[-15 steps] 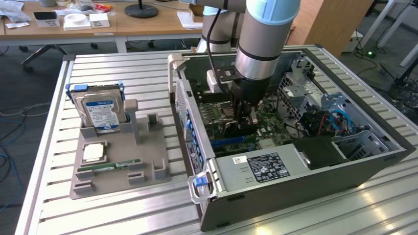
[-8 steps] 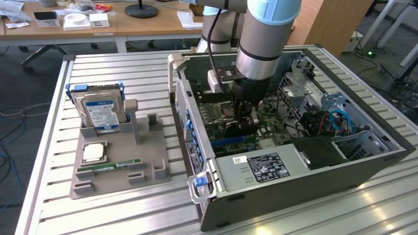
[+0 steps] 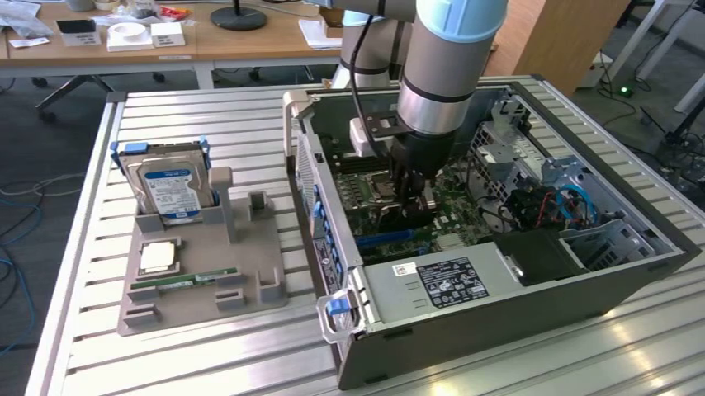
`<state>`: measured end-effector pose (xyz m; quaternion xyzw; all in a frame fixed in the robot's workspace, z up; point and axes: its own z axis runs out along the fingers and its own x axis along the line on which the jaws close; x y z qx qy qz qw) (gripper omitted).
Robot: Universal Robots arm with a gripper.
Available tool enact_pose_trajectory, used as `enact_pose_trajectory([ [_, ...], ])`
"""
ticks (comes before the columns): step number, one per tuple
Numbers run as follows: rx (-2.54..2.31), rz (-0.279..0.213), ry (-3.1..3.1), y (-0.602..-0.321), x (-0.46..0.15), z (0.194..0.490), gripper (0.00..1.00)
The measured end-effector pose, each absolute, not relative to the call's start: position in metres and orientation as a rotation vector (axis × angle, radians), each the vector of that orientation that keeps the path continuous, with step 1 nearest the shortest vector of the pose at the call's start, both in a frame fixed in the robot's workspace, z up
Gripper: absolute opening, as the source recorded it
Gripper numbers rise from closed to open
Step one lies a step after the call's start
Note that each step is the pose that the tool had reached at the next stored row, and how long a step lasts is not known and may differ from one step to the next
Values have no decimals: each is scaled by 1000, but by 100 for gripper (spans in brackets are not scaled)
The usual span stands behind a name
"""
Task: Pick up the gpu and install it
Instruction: 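Insert the gpu into the slot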
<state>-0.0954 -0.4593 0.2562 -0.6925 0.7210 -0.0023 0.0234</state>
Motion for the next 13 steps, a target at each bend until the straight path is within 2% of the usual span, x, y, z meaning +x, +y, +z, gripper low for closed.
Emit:
enact_pose_trajectory([
  [13, -2144, -7, 2232, -459, -96, 254, 27],
])
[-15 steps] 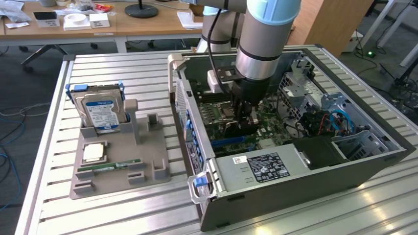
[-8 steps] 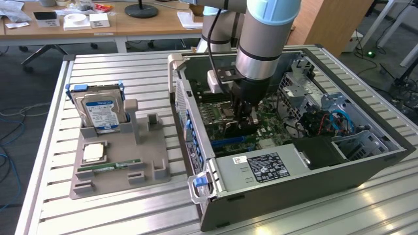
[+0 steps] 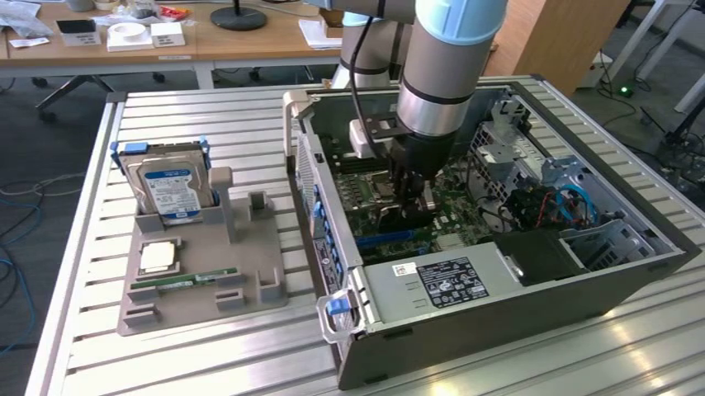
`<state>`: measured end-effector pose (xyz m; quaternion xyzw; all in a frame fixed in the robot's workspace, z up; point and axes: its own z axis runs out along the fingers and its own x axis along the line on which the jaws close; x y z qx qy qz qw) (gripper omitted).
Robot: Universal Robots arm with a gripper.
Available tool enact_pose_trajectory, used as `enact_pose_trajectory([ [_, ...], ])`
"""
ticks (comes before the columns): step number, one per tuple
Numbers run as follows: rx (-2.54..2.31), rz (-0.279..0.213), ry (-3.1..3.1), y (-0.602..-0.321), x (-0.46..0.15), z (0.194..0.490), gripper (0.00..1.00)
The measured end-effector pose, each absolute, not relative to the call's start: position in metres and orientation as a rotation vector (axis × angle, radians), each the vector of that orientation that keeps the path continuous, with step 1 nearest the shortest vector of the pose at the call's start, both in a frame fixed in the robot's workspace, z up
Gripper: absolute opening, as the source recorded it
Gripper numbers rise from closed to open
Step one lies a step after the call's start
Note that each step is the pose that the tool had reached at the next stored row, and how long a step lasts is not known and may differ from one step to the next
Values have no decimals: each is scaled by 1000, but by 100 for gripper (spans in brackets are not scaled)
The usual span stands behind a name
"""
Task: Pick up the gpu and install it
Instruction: 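Insert the gpu into the slot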
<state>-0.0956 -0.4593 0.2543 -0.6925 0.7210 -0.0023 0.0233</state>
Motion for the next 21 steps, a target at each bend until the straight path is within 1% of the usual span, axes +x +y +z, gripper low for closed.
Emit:
enact_pose_trajectory([
  [21, -2134, -8, 2242, -463, -96, 252, 27],
])
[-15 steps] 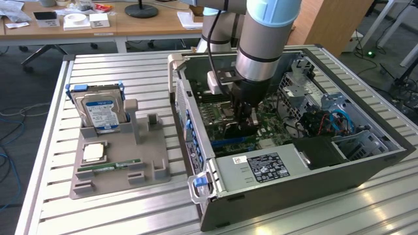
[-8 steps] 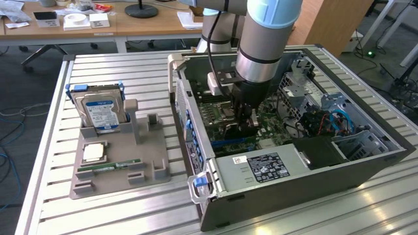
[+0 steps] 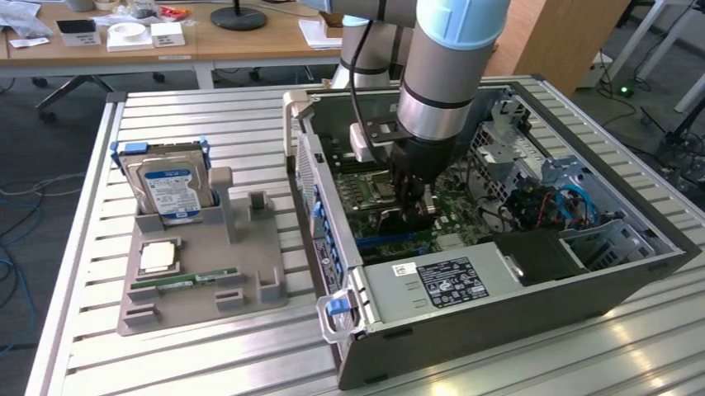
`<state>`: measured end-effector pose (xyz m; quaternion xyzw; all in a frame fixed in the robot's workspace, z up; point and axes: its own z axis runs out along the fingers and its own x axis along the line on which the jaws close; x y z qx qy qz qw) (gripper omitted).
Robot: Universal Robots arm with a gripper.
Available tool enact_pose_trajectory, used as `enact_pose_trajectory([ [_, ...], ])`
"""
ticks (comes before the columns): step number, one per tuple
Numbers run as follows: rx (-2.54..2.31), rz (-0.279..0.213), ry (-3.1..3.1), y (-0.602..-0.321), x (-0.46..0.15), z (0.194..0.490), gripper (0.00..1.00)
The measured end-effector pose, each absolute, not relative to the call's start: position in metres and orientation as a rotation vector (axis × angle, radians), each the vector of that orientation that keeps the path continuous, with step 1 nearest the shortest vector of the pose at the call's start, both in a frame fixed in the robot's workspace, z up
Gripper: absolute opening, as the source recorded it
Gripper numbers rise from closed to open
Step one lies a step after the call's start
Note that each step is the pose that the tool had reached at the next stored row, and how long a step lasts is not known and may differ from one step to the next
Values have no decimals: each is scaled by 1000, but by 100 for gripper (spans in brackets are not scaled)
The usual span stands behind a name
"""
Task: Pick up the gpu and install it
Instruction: 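Insert the gpu into the slot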
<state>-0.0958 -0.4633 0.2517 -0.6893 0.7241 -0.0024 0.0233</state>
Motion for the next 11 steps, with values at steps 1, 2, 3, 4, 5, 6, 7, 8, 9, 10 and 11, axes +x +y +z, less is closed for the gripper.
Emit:
enact_pose_trajectory([
  [1, -2134, -7, 2242, -463, -96, 252, 27],
  [2, -2134, -7, 2241, -463, -96, 251, 27],
  [3, -2134, -7, 2241, -463, -96, 251, 27],
  [4, -2134, -7, 2242, -463, -96, 251, 27],
  [5, -2134, -8, 2242, -463, -96, 251, 27],
  [6, -2134, -8, 2242, -463, -96, 251, 27],
  [7, -2134, -8, 2242, -463, -96, 251, 27],
  [8, -2134, -8, 2242, -463, -96, 251, 27],
  [9, -2133, -8, 2242, -463, -96, 250, 27],
  [10, -2133, -8, 2243, -463, -96, 250, 27],
  [11, -2132, -8, 2244, -463, -96, 250, 27],
])
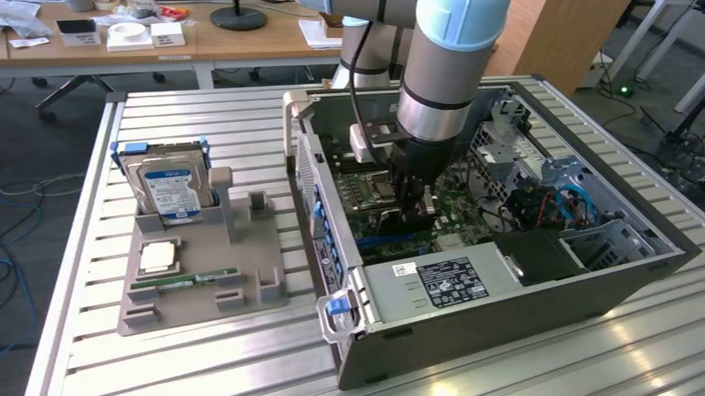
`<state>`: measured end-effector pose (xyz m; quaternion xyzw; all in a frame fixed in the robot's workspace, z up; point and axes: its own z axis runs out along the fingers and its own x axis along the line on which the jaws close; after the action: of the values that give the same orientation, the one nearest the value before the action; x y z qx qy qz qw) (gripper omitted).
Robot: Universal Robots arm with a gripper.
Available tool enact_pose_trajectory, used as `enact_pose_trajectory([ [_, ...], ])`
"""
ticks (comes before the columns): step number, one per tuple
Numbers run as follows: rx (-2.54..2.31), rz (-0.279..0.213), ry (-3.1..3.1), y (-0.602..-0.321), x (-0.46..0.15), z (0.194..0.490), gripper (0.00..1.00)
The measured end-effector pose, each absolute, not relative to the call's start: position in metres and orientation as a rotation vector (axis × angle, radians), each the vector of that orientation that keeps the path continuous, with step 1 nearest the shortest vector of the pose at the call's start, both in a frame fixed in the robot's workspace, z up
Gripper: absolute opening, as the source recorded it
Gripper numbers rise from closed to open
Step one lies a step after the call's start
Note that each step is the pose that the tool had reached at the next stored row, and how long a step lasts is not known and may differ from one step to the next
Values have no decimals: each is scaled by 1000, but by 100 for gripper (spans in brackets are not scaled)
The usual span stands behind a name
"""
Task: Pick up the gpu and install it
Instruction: 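Insert the gpu into the slot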
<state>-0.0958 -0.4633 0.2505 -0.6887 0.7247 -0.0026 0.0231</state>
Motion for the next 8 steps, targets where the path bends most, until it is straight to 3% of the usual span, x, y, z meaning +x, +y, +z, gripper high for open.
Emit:
enact_pose_trajectory([
  [8, -2132, -8, 2245, -463, -96, 248, 27],
])
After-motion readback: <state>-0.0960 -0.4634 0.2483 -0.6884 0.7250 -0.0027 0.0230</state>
